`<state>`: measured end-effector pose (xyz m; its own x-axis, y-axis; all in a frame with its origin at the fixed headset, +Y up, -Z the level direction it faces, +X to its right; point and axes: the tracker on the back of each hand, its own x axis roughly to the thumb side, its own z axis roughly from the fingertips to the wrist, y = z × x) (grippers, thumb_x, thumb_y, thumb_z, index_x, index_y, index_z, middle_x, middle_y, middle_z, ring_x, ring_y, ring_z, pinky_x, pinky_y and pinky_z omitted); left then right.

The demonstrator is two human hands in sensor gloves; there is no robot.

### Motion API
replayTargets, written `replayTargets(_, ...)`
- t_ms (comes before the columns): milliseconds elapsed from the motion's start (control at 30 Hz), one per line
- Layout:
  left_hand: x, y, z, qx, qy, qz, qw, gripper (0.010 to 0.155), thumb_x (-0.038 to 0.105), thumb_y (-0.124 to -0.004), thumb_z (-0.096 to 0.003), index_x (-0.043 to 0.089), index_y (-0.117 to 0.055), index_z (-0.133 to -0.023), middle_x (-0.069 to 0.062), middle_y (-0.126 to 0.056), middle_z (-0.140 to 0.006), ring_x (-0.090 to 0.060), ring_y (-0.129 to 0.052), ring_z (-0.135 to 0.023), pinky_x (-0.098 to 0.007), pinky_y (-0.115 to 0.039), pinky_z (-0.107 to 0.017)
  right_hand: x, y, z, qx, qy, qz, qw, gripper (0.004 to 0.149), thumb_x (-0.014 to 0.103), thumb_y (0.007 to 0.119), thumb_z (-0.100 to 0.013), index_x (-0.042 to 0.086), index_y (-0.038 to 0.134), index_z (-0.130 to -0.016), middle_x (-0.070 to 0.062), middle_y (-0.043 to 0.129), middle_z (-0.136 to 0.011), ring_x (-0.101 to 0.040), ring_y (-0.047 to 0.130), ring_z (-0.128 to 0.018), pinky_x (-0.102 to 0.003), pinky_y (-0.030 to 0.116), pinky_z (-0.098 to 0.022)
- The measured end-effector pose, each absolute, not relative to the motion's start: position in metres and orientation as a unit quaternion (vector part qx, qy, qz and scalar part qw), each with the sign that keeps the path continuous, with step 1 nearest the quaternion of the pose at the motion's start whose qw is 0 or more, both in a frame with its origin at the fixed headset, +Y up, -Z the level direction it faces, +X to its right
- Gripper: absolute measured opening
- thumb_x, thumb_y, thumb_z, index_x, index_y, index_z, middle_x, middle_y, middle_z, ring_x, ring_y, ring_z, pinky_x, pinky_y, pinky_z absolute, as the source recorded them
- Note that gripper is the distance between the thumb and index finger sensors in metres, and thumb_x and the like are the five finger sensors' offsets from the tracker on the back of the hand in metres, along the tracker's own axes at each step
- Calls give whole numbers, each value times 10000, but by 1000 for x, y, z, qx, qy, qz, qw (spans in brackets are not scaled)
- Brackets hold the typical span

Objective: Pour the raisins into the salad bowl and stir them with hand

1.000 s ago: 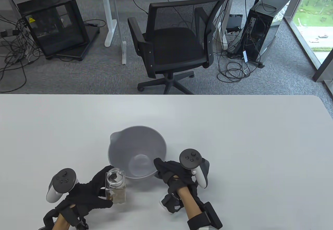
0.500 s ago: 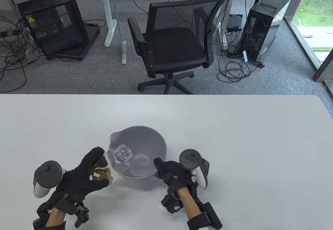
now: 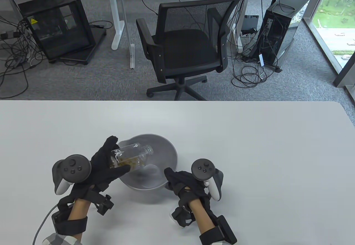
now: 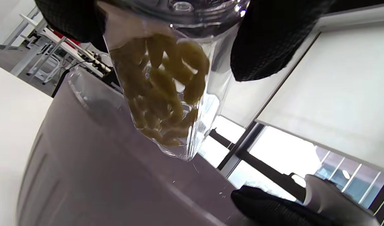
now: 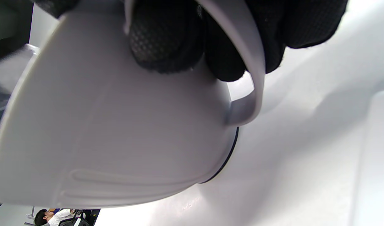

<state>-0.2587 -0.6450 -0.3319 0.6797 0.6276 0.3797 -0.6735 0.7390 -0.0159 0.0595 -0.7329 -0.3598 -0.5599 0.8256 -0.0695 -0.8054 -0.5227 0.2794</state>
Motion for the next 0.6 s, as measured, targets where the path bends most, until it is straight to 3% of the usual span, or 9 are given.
replayTargets(167,-245,-650,-332,69,-193,316,926,991,456,-963,-465,46,-355,-1131,-309,-654,-1045,-502,-784,-791,-650,-696,-600,60,-733,-360,35,140,872,468,611,583,579,-583,31,836,-538,-261,810,-893,-494,778,-798,-668,619,-576)
replayTargets(267,-237,-643,-327,73,-203,279,936,967,444,-971,-460,99,-371,-1136,-284,-668,-1054,-513,-779,-834,-786,-602,-608,60,-733,-360,36,139,873,467,613,583,578,-583,30,836,-540,-260,811,-893,-494,777,-799,-667,619,-576)
replayTargets(367,-226,-631,-325,58,-229,230,944,951,425,-972,-467,179,-349,-1142,-264,-636,-1081,-601,-735,-883,-845,-554,-593,60,-733,-360,36,140,873,467,613,583,578,-583,29,836,-541,-260,810,-893,-495,778,-797,-668,618,-576)
replayTargets(467,-209,-617,-328,32,-249,187,950,937,423,-965,-477,208,-345,-1145,-244,-617,-1105,-557,-800,-867,-788,-664,-598,60,-733,-360,36,140,872,467,613,582,579,-583,27,835,-543,-259,808,-894,-496,775,-799,-668,618,-576)
replayTargets(600,-187,-606,-343,-44,-237,133,961,969,445,-929,-503,130,-285,-1154,-267,-591,-1117,-548,-809,-846,-645,-747,-599,60,-734,-360,36,141,872,468,614,582,578,-583,25,835,-544,-261,807,-895,-497,775,-799,-669,616,-575)
